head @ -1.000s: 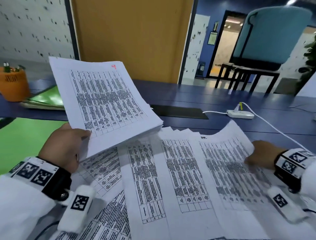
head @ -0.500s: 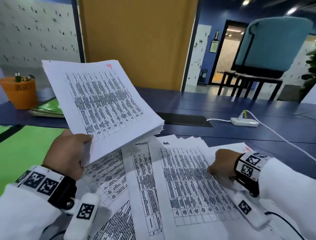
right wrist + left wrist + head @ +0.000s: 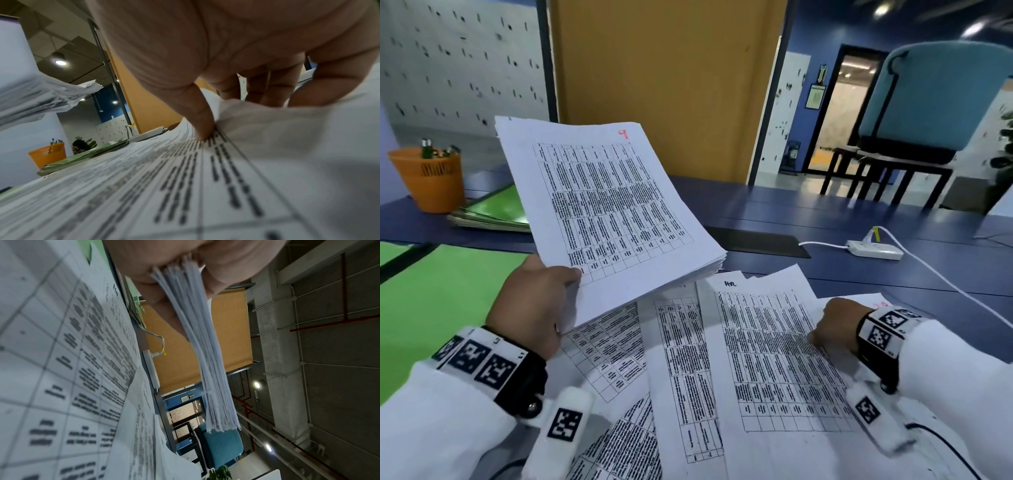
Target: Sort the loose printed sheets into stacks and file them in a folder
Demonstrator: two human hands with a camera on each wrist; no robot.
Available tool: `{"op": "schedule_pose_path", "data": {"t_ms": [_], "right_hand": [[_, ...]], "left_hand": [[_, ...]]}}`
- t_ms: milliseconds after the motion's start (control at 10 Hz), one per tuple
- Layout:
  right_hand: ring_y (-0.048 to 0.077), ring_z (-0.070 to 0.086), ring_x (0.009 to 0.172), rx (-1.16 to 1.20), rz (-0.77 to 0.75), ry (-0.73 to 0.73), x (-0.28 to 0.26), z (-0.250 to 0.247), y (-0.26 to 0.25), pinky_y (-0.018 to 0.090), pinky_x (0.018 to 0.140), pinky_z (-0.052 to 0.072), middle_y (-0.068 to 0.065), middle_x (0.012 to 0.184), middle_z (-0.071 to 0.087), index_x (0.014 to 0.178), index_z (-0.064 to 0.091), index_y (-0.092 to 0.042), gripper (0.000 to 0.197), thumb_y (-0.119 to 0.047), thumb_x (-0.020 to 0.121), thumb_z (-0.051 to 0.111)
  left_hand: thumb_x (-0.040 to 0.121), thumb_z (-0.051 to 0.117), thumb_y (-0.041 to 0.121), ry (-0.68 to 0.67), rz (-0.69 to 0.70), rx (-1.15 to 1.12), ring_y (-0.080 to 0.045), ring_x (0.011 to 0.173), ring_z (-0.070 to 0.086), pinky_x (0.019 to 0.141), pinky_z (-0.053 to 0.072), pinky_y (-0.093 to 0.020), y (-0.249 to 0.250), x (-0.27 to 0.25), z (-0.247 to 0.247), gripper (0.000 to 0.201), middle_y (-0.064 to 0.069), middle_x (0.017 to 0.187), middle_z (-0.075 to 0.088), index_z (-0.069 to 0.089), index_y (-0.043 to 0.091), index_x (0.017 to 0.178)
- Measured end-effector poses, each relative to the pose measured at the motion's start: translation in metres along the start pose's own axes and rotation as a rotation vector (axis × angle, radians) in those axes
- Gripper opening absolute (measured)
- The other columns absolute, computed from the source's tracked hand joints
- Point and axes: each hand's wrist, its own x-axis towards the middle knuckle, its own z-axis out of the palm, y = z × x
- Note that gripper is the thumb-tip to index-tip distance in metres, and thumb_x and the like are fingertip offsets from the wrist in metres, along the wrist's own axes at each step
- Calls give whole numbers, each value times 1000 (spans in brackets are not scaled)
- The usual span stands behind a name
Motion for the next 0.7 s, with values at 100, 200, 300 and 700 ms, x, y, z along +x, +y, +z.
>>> {"op": "schedule_pose_path", "data": {"t_ms": [100,200,300,700], "right_hand": [[19,54,74,60,-24,-5,2,3,2,21,59,42,1,78,55,91,65,-10,21,-31,86,68],[24,66,91,191,-62,84,-1,2,5,24,65,45,10,98,69,102,70,-3,32,-27,81,73],[18,65,87,375,-123,252,-17,-16,9,24,59,41,4,97,69,99,65,-11,30,-28,79,79],[14,74,90,1461,-770,401,-21,-98,73,44,74,61,8,115,72,124,65,-22,40,0,92,55]], "left_hand": [[87,72,3,25,-21,-41,-35,109,66,84,54,-37,0,1,-1,18,-26,122,66,61,6,101],[97,57,-5,17,-42,-89,-29,98,66,74,54,-25,1,-1,-1,25,-17,112,69,57,-4,122],[96,56,-6,31,-56,-95,-33,110,67,101,52,-48,0,-1,1,30,-19,122,69,58,0,126],[93,46,-11,9,-13,-103,-35,102,70,83,58,-46,0,3,-5,35,-11,112,74,63,6,117]]}}
